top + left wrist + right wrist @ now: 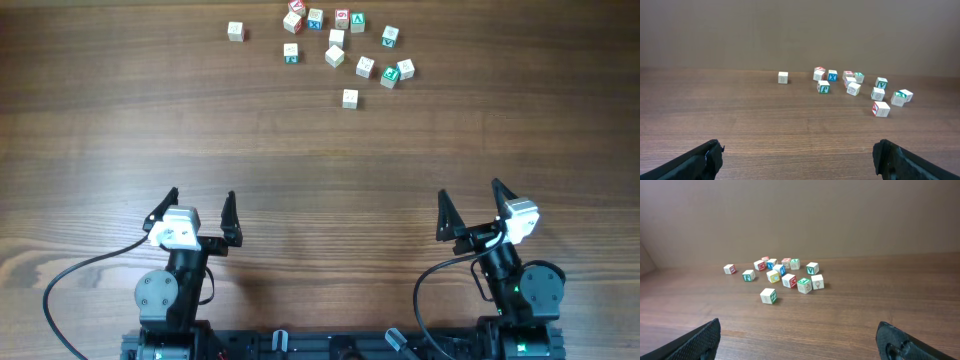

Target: Form a horizontal line

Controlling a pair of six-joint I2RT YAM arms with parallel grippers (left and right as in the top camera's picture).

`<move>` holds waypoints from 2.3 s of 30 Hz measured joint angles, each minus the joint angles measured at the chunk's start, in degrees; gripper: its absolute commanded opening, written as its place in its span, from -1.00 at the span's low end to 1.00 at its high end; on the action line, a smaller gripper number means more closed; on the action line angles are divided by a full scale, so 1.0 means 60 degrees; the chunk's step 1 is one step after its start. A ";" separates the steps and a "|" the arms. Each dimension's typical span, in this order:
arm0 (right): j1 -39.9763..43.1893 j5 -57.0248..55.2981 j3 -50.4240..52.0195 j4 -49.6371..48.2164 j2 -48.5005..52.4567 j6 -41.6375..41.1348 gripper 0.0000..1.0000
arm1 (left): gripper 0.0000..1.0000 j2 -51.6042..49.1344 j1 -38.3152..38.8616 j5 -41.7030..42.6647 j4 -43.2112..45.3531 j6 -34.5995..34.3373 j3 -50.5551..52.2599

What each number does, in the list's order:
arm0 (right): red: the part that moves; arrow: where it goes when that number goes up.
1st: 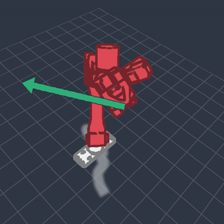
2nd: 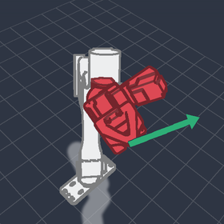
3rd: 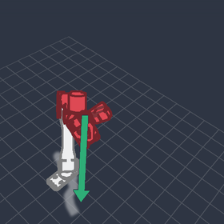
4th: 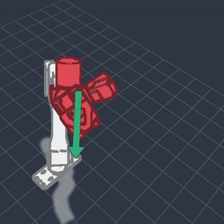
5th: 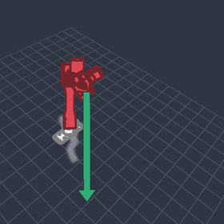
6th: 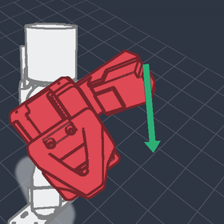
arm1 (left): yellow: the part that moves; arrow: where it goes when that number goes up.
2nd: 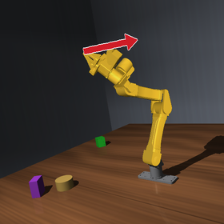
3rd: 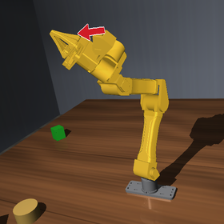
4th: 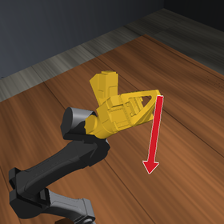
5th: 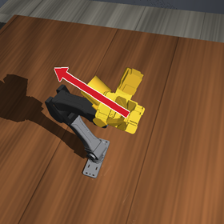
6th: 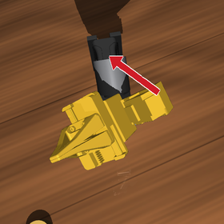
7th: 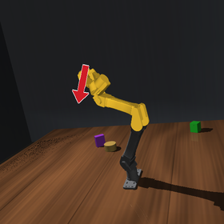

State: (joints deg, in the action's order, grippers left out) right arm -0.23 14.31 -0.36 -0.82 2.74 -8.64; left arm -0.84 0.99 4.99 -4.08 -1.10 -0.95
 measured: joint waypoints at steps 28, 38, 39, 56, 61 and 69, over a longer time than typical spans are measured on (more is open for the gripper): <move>0.0000 0.0000 0.0000 0.0000 0.0000 0.0000 0.99 | 1.00 0.0004 0.0000 0.1406 0.0102 -0.0131 -0.0011; 0.0000 0.0000 0.0000 0.0000 0.0000 0.0000 0.99 | 1.00 -0.0015 0.0000 0.1934 -0.0962 -0.0765 -0.1920; 0.0000 0.0000 0.0000 0.0004 0.0000 0.0000 0.99 | 1.00 -0.0058 0.0000 0.1945 -0.1075 -0.0772 -0.2237; 0.0000 0.0000 0.0000 -0.0004 0.0000 0.0000 0.99 | 1.00 -0.6164 0.0000 0.1942 -0.3745 -0.0874 -0.8502; 0.0000 0.0000 0.0000 0.0000 0.0000 0.0004 1.00 | 1.00 -0.8830 0.0000 0.1942 -0.4768 -0.0871 -1.1366; 0.0000 -0.0004 0.0000 0.0000 0.0000 0.0004 1.00 | 0.99 -1.2677 0.0295 0.1920 -0.5654 -0.0867 -1.5136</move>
State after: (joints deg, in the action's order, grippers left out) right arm -0.23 14.28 -0.36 -0.82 2.74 -8.62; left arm -76.90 2.76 16.51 -38.00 -6.31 -91.77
